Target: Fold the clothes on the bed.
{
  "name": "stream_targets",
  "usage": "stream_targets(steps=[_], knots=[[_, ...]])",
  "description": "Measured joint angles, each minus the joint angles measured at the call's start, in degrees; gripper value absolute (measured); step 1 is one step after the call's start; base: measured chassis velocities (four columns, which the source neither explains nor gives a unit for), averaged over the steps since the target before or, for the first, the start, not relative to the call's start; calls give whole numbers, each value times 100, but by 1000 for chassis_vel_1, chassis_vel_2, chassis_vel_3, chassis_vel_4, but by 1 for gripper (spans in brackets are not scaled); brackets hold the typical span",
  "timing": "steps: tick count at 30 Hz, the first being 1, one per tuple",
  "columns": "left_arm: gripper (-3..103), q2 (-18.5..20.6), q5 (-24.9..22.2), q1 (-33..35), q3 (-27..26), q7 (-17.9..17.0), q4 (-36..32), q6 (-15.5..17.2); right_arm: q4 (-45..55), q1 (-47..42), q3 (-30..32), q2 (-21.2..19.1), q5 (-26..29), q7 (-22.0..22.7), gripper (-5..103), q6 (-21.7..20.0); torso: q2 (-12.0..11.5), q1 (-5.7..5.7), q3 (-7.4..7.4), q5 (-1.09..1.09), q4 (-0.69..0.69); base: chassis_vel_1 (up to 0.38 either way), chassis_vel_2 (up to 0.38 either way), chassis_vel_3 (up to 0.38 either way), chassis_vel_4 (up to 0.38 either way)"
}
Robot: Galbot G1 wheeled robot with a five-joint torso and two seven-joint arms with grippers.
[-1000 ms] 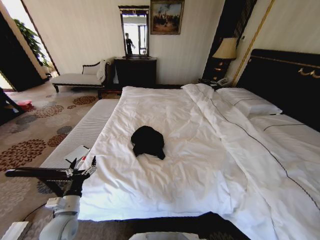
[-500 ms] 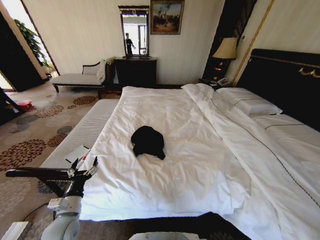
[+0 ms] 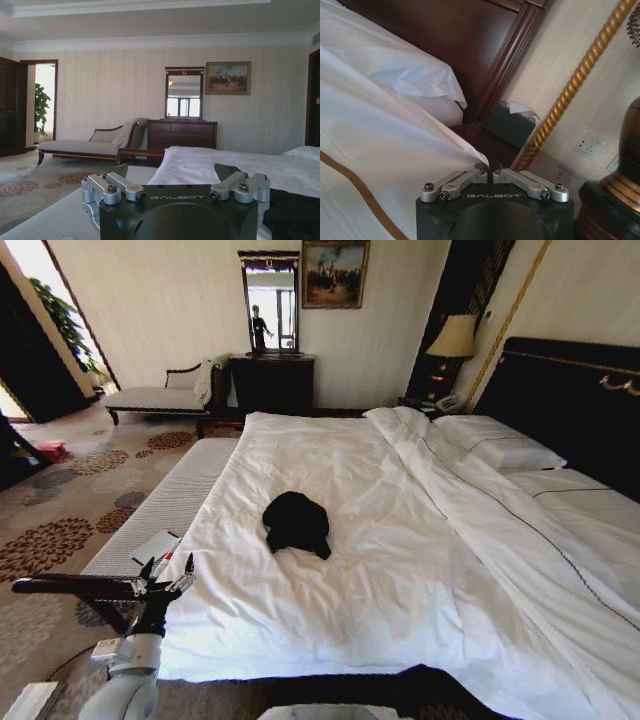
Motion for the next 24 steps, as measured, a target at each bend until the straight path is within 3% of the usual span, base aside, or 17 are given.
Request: stream_targets(steps=[8,17,22,24], knots=[[99,-49,38,-24,72,3,-11,-7,67,78,215,-211,11,21,0,62,1,0,0,-2,-1,0,0,0,0],[99,-9,17,-22,49,2,16,-2,-646,724,-30,-926,-70,32,0,125,0,0,0,-5,3,0,0,0,0],[99,-51,13,-19,55,2,55,-3,-615,694,-120,-782,-248,37,0,99,0,0,0,-6,-1,0,0,0,0],[99,-65,7,11,61,13,92,-27,-595,649,-194,-506,-366,1,0,67,0,0,0,0,-5,0,0,0,0]])
